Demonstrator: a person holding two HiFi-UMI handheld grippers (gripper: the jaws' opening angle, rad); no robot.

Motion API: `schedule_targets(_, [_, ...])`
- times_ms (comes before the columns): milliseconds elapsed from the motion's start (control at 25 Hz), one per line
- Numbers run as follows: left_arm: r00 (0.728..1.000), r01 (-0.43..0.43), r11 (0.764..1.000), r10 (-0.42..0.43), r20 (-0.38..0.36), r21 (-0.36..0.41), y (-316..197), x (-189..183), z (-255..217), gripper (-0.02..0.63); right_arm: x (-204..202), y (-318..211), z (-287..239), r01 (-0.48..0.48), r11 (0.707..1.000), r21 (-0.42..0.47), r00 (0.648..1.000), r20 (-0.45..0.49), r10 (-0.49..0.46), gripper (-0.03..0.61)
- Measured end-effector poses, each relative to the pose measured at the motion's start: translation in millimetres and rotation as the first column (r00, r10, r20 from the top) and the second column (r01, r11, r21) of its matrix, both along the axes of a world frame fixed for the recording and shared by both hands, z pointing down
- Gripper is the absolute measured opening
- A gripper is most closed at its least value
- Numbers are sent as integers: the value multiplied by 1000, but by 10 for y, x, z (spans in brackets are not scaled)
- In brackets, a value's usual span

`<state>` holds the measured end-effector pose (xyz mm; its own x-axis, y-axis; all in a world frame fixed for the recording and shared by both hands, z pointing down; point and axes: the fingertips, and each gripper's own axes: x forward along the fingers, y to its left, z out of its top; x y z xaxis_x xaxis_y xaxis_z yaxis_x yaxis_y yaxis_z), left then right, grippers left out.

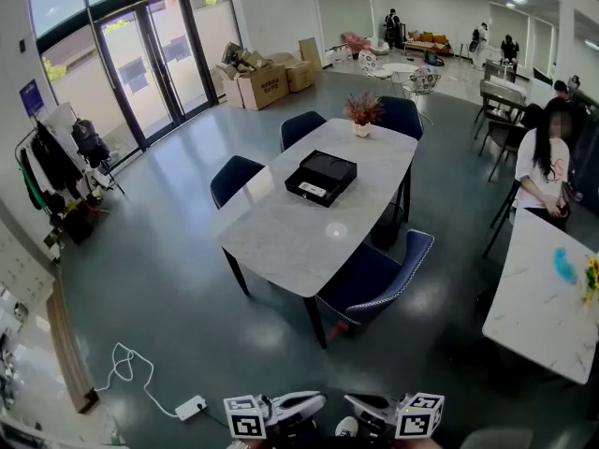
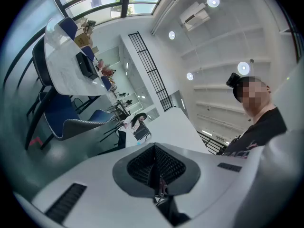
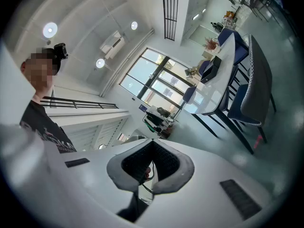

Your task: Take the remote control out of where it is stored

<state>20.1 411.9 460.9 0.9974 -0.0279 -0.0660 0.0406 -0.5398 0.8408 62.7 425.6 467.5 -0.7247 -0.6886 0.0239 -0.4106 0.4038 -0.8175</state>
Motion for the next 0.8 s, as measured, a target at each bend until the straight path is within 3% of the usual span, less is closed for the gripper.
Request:
schedule_targets(240, [1000, 0, 1000, 0, -5, -1, 15, 1, -36, 6, -35, 73, 80, 0, 999, -37, 997, 75, 3, 9])
schedule_targets(800, [1000, 1, 1000, -1, -5, 5, 28, 5, -65, 6, 57, 56, -4, -34, 999, -20, 991, 131, 37, 11])
